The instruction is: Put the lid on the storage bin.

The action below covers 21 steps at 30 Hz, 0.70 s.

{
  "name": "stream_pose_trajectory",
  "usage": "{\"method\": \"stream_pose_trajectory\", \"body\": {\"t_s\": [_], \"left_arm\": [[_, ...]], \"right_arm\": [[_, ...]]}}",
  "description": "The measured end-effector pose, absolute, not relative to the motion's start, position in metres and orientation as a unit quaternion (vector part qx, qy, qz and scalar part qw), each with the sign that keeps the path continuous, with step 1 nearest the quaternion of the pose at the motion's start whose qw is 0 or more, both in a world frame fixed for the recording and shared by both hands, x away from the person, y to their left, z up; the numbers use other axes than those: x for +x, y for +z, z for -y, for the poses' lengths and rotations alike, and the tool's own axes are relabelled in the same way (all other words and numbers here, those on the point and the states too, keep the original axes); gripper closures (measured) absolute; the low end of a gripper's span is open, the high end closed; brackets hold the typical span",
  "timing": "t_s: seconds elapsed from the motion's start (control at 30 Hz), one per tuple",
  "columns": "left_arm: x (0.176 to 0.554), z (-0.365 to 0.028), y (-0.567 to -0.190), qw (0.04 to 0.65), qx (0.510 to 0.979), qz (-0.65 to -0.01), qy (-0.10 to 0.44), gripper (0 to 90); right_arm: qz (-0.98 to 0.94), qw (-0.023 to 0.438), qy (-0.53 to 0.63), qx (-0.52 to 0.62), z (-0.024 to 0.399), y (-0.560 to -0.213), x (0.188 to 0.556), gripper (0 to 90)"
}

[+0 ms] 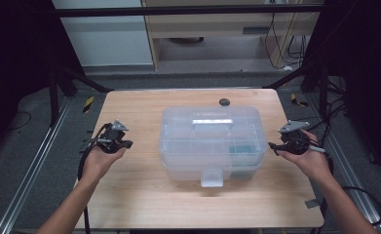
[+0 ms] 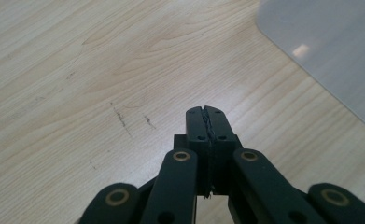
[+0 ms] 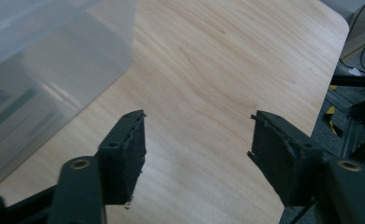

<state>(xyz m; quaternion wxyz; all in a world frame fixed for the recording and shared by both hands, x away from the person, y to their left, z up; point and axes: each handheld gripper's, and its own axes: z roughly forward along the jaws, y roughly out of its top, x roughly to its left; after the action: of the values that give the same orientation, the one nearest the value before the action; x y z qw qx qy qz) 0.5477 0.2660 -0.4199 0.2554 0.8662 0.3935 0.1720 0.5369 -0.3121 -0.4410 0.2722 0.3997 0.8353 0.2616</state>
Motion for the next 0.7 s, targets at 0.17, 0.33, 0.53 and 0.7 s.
{"method": "stream_pose_trajectory", "body": {"t_s": [0.17, 0.33, 0.53, 0.7], "left_arm": [[0.563, -0.264, -0.431, 0.244, 0.863, -0.41, 0.167, 90.0], [0.575, -0.265, -0.441, 0.253, 0.853, -0.424, 0.168, 89.8], [0.586, -0.267, -0.449, 0.259, 0.842, -0.442, 0.167, 86.0], [0.594, -0.271, -0.455, 0.268, 0.823, -0.459, 0.198, 66.5]], "right_arm": [[-0.83, 0.267, 0.258, 0.416, 0.315, -0.45, 0.555, 42.0], [-0.826, 0.255, 0.258, 0.432, 0.32, -0.46, 0.569, 41.9], [-0.815, 0.258, 0.255, 0.452, 0.322, -0.469, 0.582, 29.0], [-0.804, 0.265, 0.255, 0.468, 0.322, -0.475, 0.59, 20.1]]}}
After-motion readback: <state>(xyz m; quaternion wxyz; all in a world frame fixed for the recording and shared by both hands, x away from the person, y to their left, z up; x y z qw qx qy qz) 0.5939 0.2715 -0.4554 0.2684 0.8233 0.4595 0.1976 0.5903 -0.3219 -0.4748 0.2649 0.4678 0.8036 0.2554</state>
